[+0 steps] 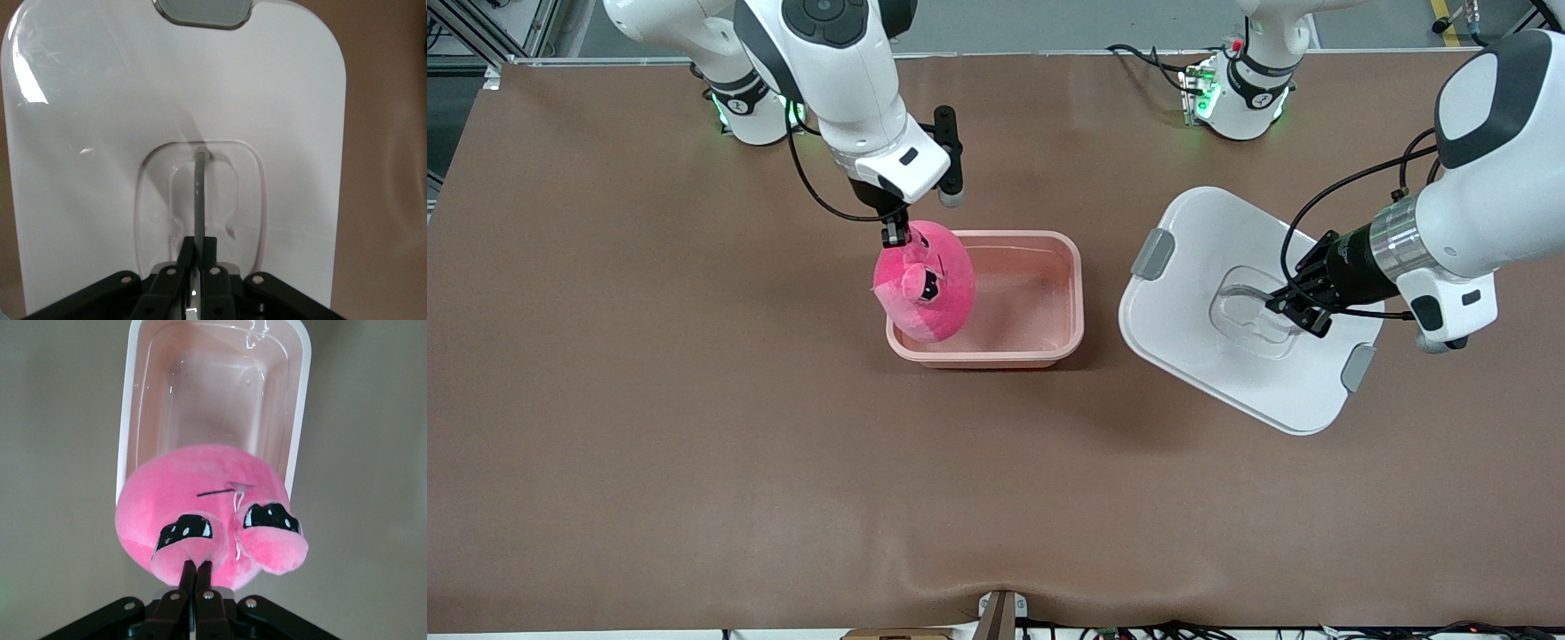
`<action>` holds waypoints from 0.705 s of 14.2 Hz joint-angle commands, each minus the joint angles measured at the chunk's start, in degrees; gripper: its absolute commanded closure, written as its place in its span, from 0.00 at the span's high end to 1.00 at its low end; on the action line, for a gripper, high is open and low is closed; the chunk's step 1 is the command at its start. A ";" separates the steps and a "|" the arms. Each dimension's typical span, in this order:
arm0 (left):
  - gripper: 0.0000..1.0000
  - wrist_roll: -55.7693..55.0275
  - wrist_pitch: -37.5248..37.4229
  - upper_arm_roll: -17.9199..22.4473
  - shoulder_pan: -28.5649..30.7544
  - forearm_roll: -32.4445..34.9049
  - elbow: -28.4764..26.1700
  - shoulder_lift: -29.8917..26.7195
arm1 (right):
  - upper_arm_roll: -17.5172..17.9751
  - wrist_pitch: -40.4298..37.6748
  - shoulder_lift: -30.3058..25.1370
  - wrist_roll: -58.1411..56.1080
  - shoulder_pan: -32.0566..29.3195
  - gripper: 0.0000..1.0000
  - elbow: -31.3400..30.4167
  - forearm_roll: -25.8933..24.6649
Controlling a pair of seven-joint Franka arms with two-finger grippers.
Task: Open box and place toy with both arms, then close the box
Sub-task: 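Lower the plush into the pink box and open the right gripper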
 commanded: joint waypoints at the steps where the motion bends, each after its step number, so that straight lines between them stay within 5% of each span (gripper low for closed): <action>1: 0.00 1.39 -0.79 -0.09 0.67 -1.11 -0.25 -0.62 | -0.49 0.04 -0.68 -0.89 0.85 0.00 -0.57 0.09; 2: 0.00 1.31 -0.79 -0.18 0.50 -1.11 -0.51 -0.53 | -0.58 0.04 -0.68 -0.89 0.76 0.00 -0.57 0.09; 3: 0.00 1.22 -0.79 -0.09 0.32 -1.11 -0.51 -0.36 | -0.58 0.04 -0.68 -0.80 0.85 0.41 -0.57 0.09; 4: 0.00 1.22 -0.79 -0.18 0.41 -1.02 -0.51 -0.27 | -0.49 0.30 -0.60 -0.72 0.85 0.99 -0.48 0.27; 10: 0.00 1.66 -0.79 -0.18 0.49 -1.02 -0.43 -0.26 | -0.58 0.22 -0.51 -0.72 0.76 1.00 0.13 1.59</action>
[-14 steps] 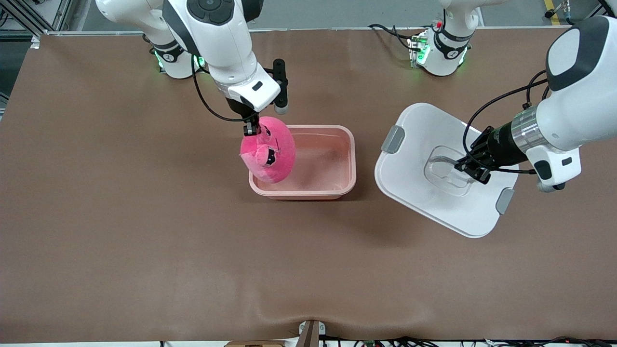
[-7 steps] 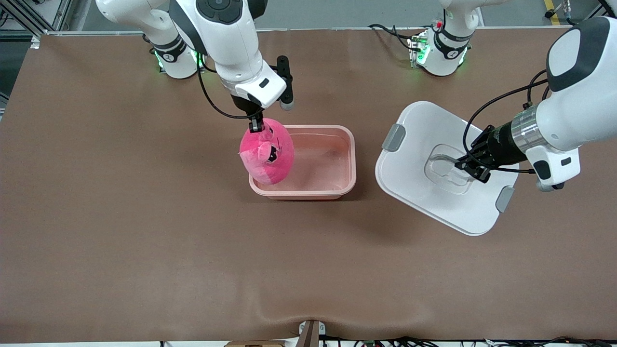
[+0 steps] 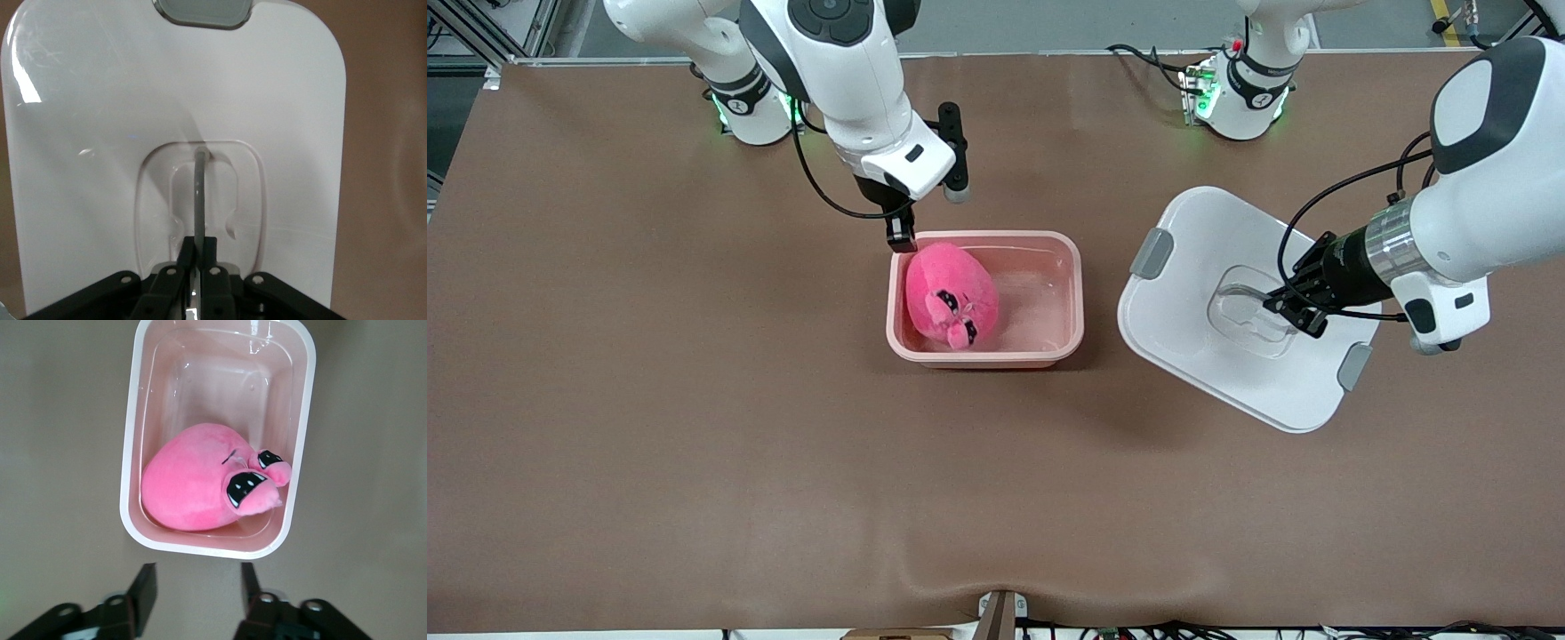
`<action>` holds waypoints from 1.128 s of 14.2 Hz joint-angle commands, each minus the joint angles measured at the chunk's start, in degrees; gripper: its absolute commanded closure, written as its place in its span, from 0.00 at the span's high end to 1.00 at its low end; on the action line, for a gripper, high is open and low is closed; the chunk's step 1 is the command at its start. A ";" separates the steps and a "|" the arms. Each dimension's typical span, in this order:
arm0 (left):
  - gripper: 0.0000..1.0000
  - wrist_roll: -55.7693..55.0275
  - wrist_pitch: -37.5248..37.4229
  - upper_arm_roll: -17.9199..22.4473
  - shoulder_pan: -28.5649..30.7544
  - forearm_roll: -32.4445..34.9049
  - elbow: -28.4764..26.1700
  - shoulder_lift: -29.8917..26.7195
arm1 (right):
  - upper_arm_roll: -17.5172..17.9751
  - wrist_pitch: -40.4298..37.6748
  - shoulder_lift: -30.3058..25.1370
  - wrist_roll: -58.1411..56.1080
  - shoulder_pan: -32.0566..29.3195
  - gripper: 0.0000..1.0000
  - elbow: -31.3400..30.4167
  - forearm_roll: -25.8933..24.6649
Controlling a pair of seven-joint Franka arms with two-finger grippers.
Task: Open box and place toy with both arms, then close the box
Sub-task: 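Lower the plush into the pink box and open the right gripper, then raise the right gripper away while the left gripper carries the lid over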
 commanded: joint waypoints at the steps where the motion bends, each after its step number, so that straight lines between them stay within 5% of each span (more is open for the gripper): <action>1: 0.00 1.48 -0.71 -0.14 0.62 -1.02 0.01 -0.50 | -0.63 0.05 -0.50 -0.47 0.54 1.00 0.54 1.08; 11: 0.00 -0.27 -0.01 -0.49 -2.36 -0.49 0.10 0.21 | -2.13 -1.00 -1.47 0.67 -4.90 1.00 0.54 -0.94; 16: 0.00 -16.67 3.51 -0.41 -9.21 0.12 -0.52 1.08 | -2.13 -6.00 -2.17 8.40 -10.79 1.00 1.95 -0.94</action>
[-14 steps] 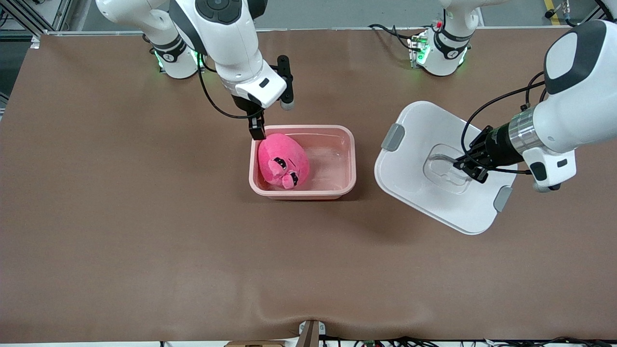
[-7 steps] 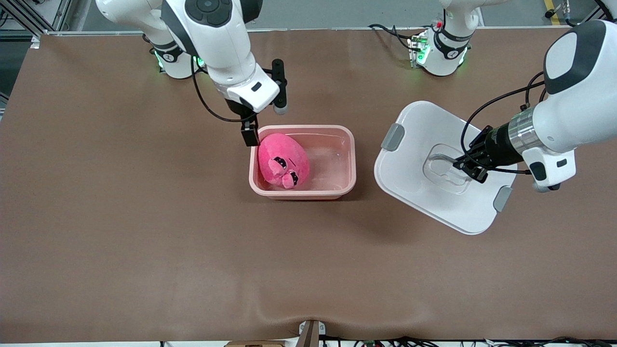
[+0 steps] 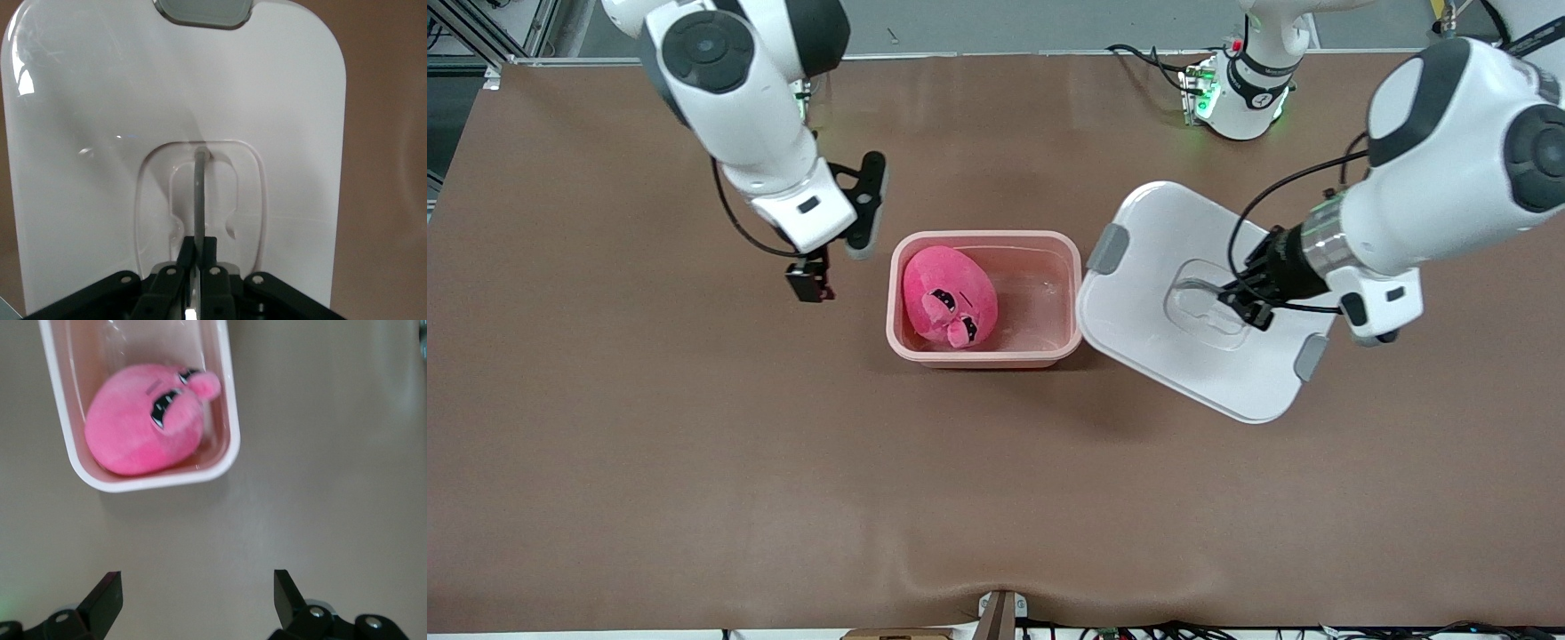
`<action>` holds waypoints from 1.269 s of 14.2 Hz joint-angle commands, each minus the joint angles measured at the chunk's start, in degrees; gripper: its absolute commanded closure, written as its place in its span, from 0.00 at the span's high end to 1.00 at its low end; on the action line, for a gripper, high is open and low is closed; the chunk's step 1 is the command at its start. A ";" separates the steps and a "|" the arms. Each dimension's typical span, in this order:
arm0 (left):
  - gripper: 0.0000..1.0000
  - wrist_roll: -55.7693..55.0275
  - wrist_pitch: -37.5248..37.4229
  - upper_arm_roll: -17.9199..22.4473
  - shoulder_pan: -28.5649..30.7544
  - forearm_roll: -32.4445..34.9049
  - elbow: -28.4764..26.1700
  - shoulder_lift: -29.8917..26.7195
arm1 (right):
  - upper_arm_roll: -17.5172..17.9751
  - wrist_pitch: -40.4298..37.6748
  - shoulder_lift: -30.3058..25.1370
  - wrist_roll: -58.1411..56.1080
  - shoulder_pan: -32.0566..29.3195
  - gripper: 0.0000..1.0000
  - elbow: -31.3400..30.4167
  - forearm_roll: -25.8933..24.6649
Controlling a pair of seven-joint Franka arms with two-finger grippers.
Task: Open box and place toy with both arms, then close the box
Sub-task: 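Raise the right gripper away while the left gripper carries the lid over, then lower the lid onto the box with the left gripper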
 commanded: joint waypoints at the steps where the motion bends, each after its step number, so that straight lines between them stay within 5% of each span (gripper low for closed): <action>1: 0.00 -9.52 1.71 0.04 -3.85 0.65 -1.42 -0.23 | 0.80 -2.75 -1.84 3.37 -4.06 1.00 1.00 -0.36; 10: 0.00 -39.23 17.95 0.04 -17.65 7.32 -10.39 -0.58 | 1.15 -2.14 -8.08 8.03 -21.90 1.00 -3.83 -0.09; 18: 0.00 -57.87 29.04 0.04 -27.76 21.19 -12.51 2.92 | 1.15 -2.83 -11.70 27.34 -30.09 1.00 -7.88 0.35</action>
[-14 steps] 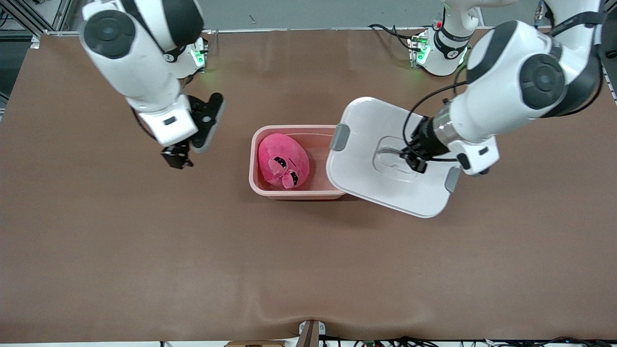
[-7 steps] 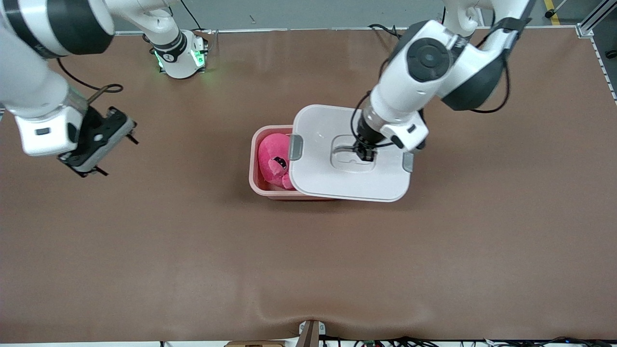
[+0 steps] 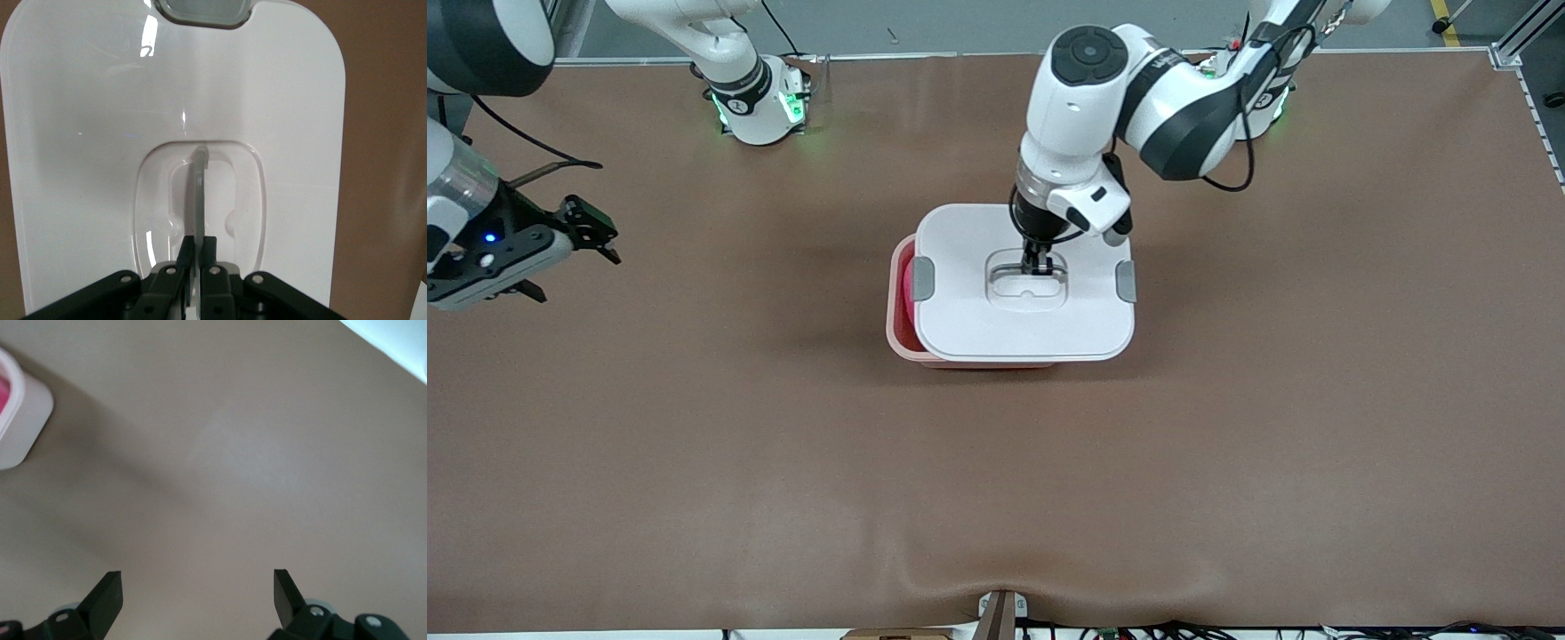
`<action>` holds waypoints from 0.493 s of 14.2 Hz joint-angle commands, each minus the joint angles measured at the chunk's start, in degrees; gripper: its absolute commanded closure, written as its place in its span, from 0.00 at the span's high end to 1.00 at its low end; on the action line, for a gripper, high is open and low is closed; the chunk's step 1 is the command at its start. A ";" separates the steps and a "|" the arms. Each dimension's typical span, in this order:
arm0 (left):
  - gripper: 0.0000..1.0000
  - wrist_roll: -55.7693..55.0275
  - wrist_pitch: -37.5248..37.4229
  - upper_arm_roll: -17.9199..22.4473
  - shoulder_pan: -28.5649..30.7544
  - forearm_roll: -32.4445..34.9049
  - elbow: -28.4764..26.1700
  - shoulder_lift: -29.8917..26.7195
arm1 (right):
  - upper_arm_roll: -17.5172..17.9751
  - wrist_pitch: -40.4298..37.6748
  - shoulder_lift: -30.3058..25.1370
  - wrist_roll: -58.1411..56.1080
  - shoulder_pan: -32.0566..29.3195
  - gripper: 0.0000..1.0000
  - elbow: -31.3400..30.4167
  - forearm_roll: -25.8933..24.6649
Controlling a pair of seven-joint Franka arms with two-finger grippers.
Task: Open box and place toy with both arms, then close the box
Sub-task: 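Lower the lid onto the box with the left gripper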
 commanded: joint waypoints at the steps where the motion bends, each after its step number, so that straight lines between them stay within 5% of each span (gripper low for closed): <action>1: 0.00 -7.09 2.78 0.32 -3.34 7.37 0.15 2.18 | 1.25 -0.30 -2.33 8.28 -2.33 1.00 -2.16 0.30; 3: 0.00 -11.85 2.96 0.23 -4.85 13.54 0.15 4.38 | 1.25 -1.87 -2.25 14.09 -2.07 1.00 -1.98 0.13; 7: 0.00 -13.01 3.13 0.32 -7.05 14.53 0.85 6.94 | 1.25 -3.72 -1.89 18.67 -3.30 1.00 -0.93 0.21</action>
